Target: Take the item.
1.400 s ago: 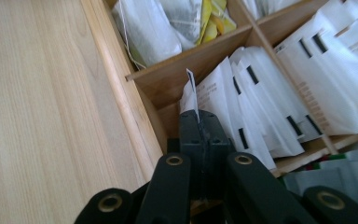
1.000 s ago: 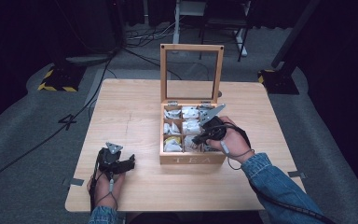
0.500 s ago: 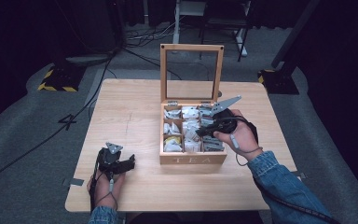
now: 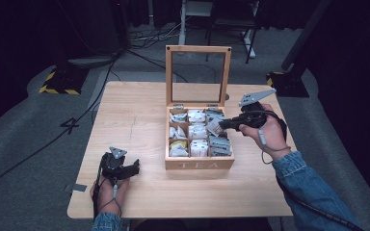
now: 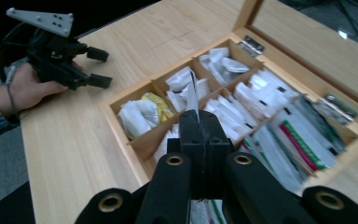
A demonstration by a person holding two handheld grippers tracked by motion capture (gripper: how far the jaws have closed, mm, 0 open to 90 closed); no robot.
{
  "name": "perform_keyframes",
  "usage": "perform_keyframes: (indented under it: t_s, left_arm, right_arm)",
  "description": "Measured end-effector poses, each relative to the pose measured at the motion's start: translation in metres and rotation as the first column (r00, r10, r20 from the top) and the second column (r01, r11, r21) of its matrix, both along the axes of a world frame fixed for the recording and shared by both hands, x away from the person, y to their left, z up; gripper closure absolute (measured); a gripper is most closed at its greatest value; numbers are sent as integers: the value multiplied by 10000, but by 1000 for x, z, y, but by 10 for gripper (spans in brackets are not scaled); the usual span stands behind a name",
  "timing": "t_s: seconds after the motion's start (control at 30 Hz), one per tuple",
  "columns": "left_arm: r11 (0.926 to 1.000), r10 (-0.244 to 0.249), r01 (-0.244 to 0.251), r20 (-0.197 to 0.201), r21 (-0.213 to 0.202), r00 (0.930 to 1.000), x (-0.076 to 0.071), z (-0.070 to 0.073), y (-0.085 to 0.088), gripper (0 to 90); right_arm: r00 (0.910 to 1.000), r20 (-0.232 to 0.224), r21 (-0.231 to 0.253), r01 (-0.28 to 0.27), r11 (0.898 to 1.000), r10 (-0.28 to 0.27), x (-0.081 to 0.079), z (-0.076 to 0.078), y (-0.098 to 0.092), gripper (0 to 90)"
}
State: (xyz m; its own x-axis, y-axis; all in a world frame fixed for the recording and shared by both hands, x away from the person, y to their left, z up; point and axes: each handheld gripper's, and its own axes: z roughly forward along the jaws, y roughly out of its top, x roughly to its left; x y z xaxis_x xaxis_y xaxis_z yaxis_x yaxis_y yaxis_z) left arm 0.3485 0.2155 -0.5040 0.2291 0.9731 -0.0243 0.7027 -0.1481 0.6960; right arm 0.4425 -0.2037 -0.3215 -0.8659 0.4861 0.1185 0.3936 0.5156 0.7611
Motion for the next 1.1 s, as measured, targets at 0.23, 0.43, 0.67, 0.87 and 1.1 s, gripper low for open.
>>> perform_keyframes:
  t_s: [0.23,0.43,0.67,0.87,1.1]
  left_arm:
    - [10000,-1,1,0,-1,10000,0,0,0,197]
    - [10000,1,-1,-1,-3,10000,0,0,0,197]
    - [10000,-2,2,-3,1,10000,0,0,0,197]
    - [10000,-3,3,-1,-1,10000,0,0,0,197]
    - [10000,0,0,0,-2,10000,0,0,0,197]
  right_arm:
    - [9979,211,-106,620,9980,-617,7,7,-27,900]
    - [9897,302,-59,1401,9901,-1399,13,11,-57,900]
    - [9783,332,-78,2050,9787,-2046,21,8,-81,900]
    - [9686,441,-167,2454,9693,-2445,27,6,-94,900]
    - [9517,284,-180,3061,9518,-3056,35,-5,-115,900]
